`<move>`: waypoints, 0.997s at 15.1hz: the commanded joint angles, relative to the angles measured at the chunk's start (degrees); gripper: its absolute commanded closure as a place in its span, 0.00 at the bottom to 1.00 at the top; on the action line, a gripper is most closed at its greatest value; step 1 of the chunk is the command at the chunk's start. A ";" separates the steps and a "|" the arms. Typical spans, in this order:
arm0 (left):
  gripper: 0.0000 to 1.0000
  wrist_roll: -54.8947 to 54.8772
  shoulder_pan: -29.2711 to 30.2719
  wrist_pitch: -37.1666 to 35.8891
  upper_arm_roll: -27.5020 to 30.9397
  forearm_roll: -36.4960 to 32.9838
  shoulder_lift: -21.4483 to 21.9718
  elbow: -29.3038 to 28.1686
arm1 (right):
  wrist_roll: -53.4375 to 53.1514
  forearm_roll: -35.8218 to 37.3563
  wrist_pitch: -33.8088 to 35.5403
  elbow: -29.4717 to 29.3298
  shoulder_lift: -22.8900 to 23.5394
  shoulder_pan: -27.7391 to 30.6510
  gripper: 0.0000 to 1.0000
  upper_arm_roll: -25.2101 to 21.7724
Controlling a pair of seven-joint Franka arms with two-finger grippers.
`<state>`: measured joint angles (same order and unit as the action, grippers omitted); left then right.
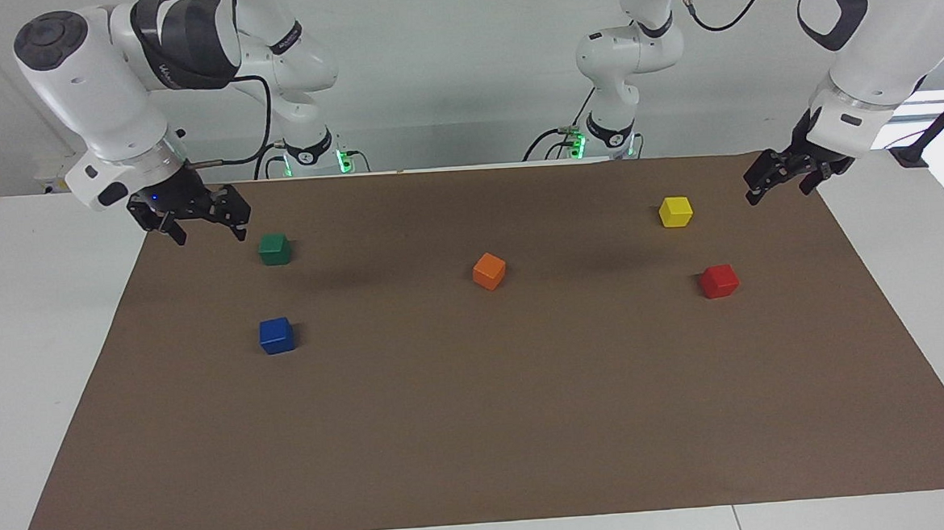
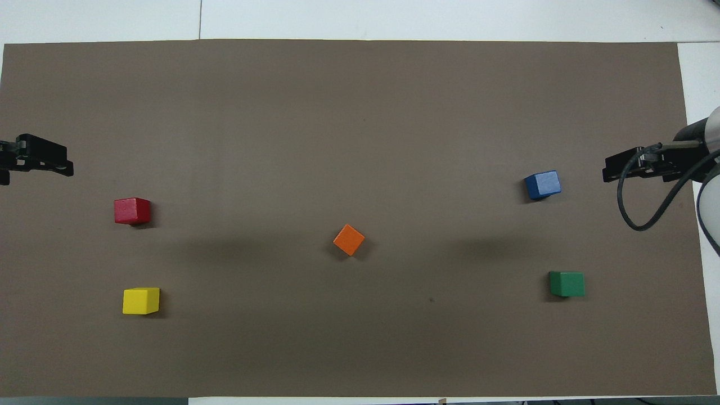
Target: Transfer red block to right arm and stack on blue block
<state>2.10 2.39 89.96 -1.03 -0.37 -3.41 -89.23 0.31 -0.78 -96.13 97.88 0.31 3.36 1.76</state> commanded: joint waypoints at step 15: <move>0.00 1.16 1.21 8.71 0.50 0.46 5.94 -13.03 | 1.09 -0.10 -0.81 -0.24 -0.04 1.12 0.00 0.53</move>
<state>4.09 2.72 92.75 -0.79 -0.37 -2.22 -92.99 0.31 -0.78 -96.67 97.83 0.31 3.38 1.76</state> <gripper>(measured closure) 0.000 0.000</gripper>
